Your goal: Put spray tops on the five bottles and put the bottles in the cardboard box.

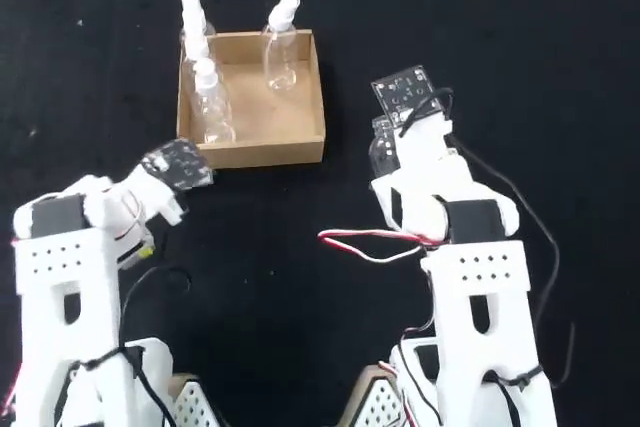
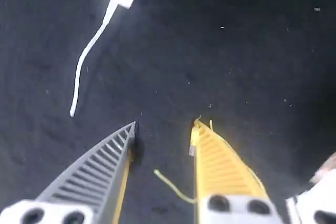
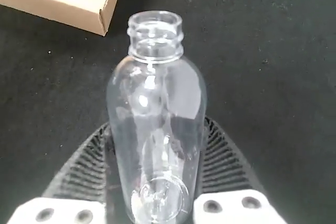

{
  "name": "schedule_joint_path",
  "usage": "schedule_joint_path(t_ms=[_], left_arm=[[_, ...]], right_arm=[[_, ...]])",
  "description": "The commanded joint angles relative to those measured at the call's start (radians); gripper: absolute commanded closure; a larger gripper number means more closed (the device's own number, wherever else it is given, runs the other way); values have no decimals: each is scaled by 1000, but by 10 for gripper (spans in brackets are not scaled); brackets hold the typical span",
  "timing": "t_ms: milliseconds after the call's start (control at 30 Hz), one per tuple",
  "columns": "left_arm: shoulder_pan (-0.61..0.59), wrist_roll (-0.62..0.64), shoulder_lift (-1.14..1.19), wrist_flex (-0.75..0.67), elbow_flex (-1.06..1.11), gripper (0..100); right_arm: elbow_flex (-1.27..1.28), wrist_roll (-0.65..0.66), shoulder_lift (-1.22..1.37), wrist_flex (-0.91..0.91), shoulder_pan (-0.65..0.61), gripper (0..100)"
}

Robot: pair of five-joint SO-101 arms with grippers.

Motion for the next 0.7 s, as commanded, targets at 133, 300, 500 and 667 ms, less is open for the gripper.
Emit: schedule_joint_path(t_ms=[133, 300, 500, 667], left_arm=[[88, -129, 206, -32, -166, 845], [119, -244, 316, -34, -217, 845], [163, -279, 419, -41, -282, 845], [188, -275, 522, -64, -344, 845]], right_arm=[[-1, -46, -35, -68, 120, 963], [7, -46, -35, -72, 121, 963], [36, -43, -35, -118, 121, 963], [36, -41, -35, -118, 121, 963]])
